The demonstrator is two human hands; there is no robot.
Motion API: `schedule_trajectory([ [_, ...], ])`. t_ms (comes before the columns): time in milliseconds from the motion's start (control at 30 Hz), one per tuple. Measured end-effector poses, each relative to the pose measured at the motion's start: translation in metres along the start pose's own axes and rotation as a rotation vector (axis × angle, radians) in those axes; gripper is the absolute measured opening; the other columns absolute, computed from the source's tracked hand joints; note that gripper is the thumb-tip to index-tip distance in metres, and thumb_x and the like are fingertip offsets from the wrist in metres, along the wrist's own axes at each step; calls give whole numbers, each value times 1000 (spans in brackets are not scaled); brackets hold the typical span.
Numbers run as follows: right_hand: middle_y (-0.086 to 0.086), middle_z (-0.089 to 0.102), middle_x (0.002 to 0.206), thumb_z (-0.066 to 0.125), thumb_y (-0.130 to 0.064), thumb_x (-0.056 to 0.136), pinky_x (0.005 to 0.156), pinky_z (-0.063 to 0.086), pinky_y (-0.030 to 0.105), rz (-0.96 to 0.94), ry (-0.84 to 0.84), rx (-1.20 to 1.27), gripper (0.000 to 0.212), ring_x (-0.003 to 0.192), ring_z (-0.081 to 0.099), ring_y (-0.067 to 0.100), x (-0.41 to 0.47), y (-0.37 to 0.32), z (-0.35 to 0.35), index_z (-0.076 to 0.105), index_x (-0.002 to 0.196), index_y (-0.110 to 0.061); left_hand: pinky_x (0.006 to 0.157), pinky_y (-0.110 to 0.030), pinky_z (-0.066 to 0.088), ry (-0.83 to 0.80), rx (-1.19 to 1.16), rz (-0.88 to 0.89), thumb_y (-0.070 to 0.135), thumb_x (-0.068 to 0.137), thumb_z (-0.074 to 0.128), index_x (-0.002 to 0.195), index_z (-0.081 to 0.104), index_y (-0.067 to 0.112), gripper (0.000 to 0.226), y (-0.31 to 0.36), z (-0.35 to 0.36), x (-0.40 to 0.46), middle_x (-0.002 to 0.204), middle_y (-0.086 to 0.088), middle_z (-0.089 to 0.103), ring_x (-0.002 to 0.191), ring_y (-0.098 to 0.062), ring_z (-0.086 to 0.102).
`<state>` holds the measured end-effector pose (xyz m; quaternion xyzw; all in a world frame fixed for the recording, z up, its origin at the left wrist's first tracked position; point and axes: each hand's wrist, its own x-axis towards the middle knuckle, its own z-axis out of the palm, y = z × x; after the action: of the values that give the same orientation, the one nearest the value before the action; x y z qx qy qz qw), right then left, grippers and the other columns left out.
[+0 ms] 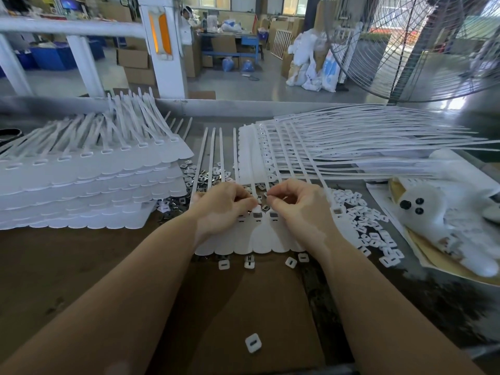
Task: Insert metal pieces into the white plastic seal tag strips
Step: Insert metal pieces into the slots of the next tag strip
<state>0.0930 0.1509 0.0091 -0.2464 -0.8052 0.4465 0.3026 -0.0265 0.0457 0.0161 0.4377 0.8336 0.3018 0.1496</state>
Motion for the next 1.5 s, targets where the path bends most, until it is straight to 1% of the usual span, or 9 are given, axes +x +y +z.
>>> schedule_trajectory([
  [200,-5,71,84,71,-21,80,77,53,28,-59,-96,-110,15,79,64,7,-2,-4,3,75,93,-16,83,-42,37,42,-21,19,43,92,50,67,55,33,27,-1,2,0,63,13,50,65,-5,46],
  [400,-4,69,82,68,-18,83,81,52,37,-29,-108,-128,5,81,63,12,0,-4,4,72,86,-19,92,-47,37,40,-74,26,42,90,53,74,61,33,20,0,2,-2,71,11,59,72,-8,52],
  [600,-3,67,83,63,-20,86,82,51,40,-9,-110,-123,7,84,61,15,1,-3,4,69,87,-21,58,-12,39,68,-270,78,30,84,66,88,73,16,15,1,2,-8,71,5,64,61,0,52],
  [733,-4,66,78,61,-20,88,76,50,35,-20,-109,-114,10,78,60,13,1,-3,3,71,88,-18,53,-9,35,89,-385,22,23,84,67,84,72,13,12,1,3,-8,56,13,59,49,5,48],
  [800,-3,67,81,61,-21,88,78,51,35,-13,-84,-108,10,81,61,14,0,-3,3,71,89,-19,55,-11,36,93,-439,-32,21,82,68,81,72,13,9,1,2,-8,49,18,57,50,7,50],
  [900,-3,68,85,61,-22,89,81,51,36,-6,-50,-106,12,84,62,13,-1,-2,3,71,91,-17,64,-17,39,63,-420,-68,18,76,73,78,74,12,6,1,1,-7,62,10,64,63,0,55],
  [1033,-6,66,80,62,-21,88,79,51,34,-7,-52,-107,10,81,60,13,-1,-2,3,71,90,-18,51,-6,37,52,-383,-63,18,73,76,73,75,15,3,0,0,-6,57,12,63,53,8,53],
  [1167,-6,66,80,63,-21,87,78,50,30,-6,-47,-107,9,81,61,12,-1,-1,3,71,89,-18,51,-8,38,75,-374,-54,19,73,77,71,74,19,3,0,1,-6,57,12,63,54,5,54],
  [1500,-7,66,79,63,-21,86,78,50,30,-22,-46,-110,7,81,60,12,-1,-1,2,71,86,-21,79,-32,49,102,-305,21,23,84,66,81,68,20,4,2,2,-10,72,3,69,72,-11,63],
])
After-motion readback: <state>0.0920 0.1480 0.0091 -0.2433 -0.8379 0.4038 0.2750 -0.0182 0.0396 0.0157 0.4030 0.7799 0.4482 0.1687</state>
